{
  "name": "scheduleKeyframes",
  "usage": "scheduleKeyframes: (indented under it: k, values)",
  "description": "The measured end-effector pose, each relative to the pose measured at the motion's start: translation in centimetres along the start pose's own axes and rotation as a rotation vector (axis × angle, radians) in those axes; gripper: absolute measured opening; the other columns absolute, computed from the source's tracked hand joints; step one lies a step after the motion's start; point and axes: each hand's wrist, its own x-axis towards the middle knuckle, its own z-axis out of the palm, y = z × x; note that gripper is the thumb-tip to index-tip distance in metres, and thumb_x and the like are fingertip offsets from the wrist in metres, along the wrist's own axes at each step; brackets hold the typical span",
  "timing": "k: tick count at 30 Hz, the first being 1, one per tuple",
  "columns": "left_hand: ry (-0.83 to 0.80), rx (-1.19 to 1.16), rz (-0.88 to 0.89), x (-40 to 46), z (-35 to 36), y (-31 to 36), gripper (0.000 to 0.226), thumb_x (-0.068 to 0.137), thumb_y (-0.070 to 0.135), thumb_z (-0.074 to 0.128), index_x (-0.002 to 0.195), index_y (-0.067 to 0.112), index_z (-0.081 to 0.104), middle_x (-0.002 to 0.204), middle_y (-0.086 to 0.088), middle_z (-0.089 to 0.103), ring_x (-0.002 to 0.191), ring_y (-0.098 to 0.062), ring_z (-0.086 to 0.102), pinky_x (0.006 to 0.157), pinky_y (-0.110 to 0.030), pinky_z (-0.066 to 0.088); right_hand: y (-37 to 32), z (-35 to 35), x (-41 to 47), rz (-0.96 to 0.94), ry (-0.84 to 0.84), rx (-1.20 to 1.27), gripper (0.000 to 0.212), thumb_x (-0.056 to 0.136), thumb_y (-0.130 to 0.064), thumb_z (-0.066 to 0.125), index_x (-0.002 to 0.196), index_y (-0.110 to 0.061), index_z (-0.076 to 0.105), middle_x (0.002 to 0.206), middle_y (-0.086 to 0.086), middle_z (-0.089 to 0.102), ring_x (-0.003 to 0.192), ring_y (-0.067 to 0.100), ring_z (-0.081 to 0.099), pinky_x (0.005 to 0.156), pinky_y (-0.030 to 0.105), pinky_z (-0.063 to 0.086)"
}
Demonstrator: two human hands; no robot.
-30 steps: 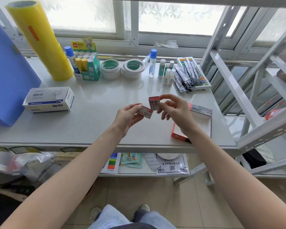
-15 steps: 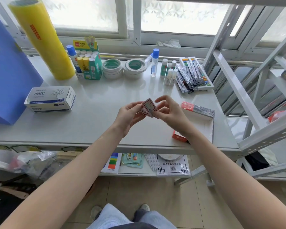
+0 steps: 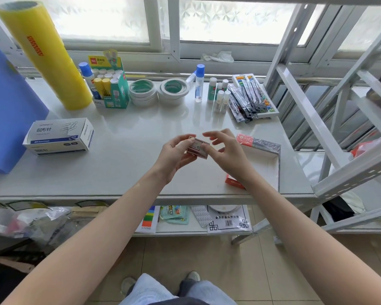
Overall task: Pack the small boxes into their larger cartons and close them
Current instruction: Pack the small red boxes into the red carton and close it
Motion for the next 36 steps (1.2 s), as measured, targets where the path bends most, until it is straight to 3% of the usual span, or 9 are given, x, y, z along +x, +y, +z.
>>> scheduleKeyframes:
  k: [4, 8, 11, 15, 18, 23, 27, 31, 36]
  values:
    - [-0.015, 0.008, -0.019, 0.5, 1.5, -0.3, 0.017, 0.093, 0.015, 0.054, 0.109, 0.009, 0.057, 0.092, -0.01, 0.065, 0.083, -0.023, 0.067, 0.075, -0.024, 0.059, 0.8, -0.9, -0.8, -0.125, -0.034, -0.269, 0.049, 0.077, -0.029, 0.071, 0.122, -0.017, 0.055, 0.109, 0.007, 0.056, 0.103, 0.02, 0.048, 0.085, 0.025, 0.037]
    - [-0.044, 0.042, -0.034, 0.9, 3.9, -0.5, 0.009, 0.092, 0.013, 0.054, 0.102, 0.012, 0.056, 0.088, -0.009, 0.065, 0.077, -0.021, 0.067, 0.069, -0.022, 0.06, 1.4, -2.1, -1.3, -0.145, 0.018, -0.364, 0.04, 0.077, -0.019, 0.069, 0.115, -0.011, 0.058, 0.104, 0.011, 0.061, 0.099, 0.028, 0.056, 0.085, 0.035, 0.045]
    - [-0.081, 0.075, -0.057, 1.4, 5.4, -0.8, 0.003, 0.091, 0.013, 0.055, 0.092, 0.013, 0.058, 0.088, -0.009, 0.065, 0.077, -0.02, 0.066, 0.069, -0.021, 0.059, 1.9, -3.5, -1.6, -0.116, 0.049, -0.368, 0.036, 0.078, -0.016, 0.069, 0.113, -0.01, 0.061, 0.102, 0.013, 0.064, 0.099, 0.029, 0.058, 0.085, 0.035, 0.045]
    - [-0.089, 0.313, -0.032, 2.3, 7.2, -1.5, 0.023, 0.093, 0.024, 0.053, 0.112, 0.012, 0.059, 0.102, -0.006, 0.065, 0.091, -0.015, 0.064, 0.079, -0.03, 0.055, 3.0, -5.3, -2.2, -0.057, 0.101, -0.379, 0.039, 0.079, -0.021, 0.071, 0.114, -0.008, 0.063, 0.113, 0.014, 0.066, 0.107, 0.028, 0.059, 0.089, 0.033, 0.044]
    - [-0.041, 0.516, 0.064, 3.1, 8.0, -2.1, 0.03, 0.094, 0.02, 0.048, 0.123, 0.014, 0.052, 0.123, -0.007, 0.059, 0.103, -0.014, 0.055, 0.091, -0.031, 0.048, 4.5, -6.2, -2.4, 0.056, 0.134, -0.38, 0.041, 0.079, -0.025, 0.071, 0.115, -0.007, 0.063, 0.112, 0.014, 0.067, 0.106, 0.028, 0.06, 0.09, 0.036, 0.046]
    - [-0.16, 0.747, 0.021, 3.8, 8.7, -2.8, 0.064, 0.087, 0.017, 0.056, 0.145, 0.015, 0.028, 0.149, -0.009, 0.038, 0.136, -0.021, 0.038, 0.105, -0.03, 0.033, 7.1, -6.5, -2.3, 0.191, 0.066, -0.461, 0.036, 0.082, -0.02, 0.064, 0.116, -0.007, 0.062, 0.114, 0.016, 0.066, 0.109, 0.032, 0.058, 0.09, 0.036, 0.043]
    - [-0.212, 0.82, -0.009, 4.1, 9.3, -2.9, 0.078, 0.083, 0.011, 0.06, 0.149, 0.015, 0.018, 0.153, -0.008, 0.032, 0.137, -0.019, 0.036, 0.106, -0.028, 0.033, 7.7, -6.2, -1.6, 0.199, 0.099, -0.424, 0.036, 0.082, -0.019, 0.065, 0.115, -0.008, 0.057, 0.114, 0.013, 0.067, 0.107, 0.029, 0.06, 0.084, 0.031, 0.042]
    - [-0.238, 0.835, 0.017, 4.0, 9.9, -2.8, 0.065, 0.083, -0.001, 0.053, 0.143, 0.008, 0.029, 0.144, -0.007, 0.044, 0.12, -0.009, 0.044, 0.095, -0.022, 0.036, 7.7, -5.8, -1.0, 0.176, 0.117, -0.398, 0.029, 0.08, -0.021, 0.066, 0.105, -0.007, 0.059, 0.107, 0.013, 0.069, 0.099, 0.029, 0.062, 0.077, 0.032, 0.043]
    - [-0.21, 0.882, -0.026, 4.5, 9.5, -3.0, 0.073, 0.081, -0.001, 0.049, 0.148, 0.007, 0.02, 0.148, -0.01, 0.038, 0.137, -0.019, 0.037, 0.113, -0.031, 0.031, 8.1, -5.3, -0.4, 0.188, 0.101, -0.39, 0.026, 0.08, -0.021, 0.066, 0.101, -0.009, 0.06, 0.103, 0.013, 0.07, 0.097, 0.028, 0.063, 0.077, 0.034, 0.044]
